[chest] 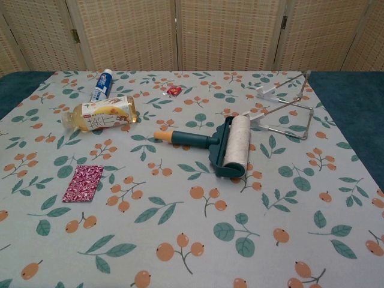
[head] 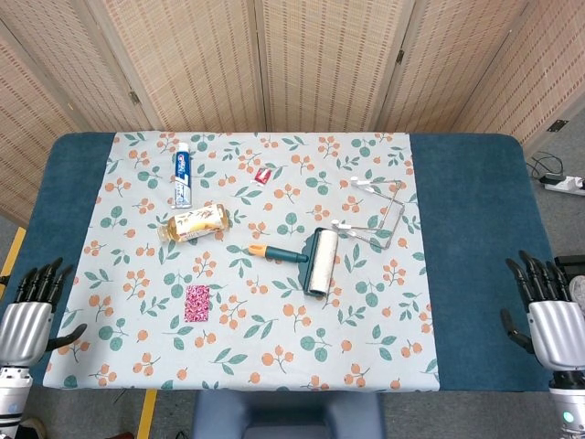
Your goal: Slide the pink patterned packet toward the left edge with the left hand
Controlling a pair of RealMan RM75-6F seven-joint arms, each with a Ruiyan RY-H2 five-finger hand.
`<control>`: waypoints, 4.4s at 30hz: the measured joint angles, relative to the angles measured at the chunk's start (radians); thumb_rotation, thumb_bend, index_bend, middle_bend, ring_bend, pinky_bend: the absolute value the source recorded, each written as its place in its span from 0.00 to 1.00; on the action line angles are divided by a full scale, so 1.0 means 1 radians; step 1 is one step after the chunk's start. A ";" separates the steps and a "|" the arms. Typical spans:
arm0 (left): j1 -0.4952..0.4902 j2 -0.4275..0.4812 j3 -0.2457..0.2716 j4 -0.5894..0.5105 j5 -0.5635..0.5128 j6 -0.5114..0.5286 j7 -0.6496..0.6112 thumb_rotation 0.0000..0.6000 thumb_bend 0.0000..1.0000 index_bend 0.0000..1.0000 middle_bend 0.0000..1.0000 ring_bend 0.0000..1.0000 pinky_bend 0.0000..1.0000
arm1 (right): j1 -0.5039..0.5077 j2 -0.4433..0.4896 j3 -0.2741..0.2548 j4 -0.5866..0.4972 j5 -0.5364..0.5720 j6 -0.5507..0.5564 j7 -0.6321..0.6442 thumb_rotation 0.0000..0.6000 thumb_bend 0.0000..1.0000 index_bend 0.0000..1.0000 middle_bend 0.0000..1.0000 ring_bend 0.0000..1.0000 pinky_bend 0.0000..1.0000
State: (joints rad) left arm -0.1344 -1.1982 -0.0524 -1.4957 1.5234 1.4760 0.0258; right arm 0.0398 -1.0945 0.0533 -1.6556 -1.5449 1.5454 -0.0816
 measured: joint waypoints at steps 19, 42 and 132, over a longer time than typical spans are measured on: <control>-0.203 0.002 0.038 0.049 0.220 -0.152 -0.082 1.00 0.73 0.19 0.03 0.04 0.00 | -0.018 0.010 0.004 -0.007 -0.012 0.037 0.013 1.00 0.45 0.00 0.00 0.02 0.00; -0.427 -0.094 0.072 -0.002 0.183 -0.507 0.046 1.00 1.00 0.27 0.00 0.00 0.00 | -0.024 0.007 0.001 -0.018 -0.002 0.025 0.002 1.00 0.45 0.00 0.00 0.02 0.00; -0.393 -0.108 0.117 0.001 -0.051 -0.513 0.308 1.00 0.97 0.27 0.00 0.00 0.00 | -0.033 -0.008 0.007 0.009 -0.003 0.037 0.038 1.00 0.45 0.00 0.00 0.02 0.00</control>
State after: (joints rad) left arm -0.5272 -1.3062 0.0651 -1.4942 1.4722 0.9633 0.3342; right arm 0.0066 -1.1026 0.0603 -1.6461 -1.5480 1.5822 -0.0434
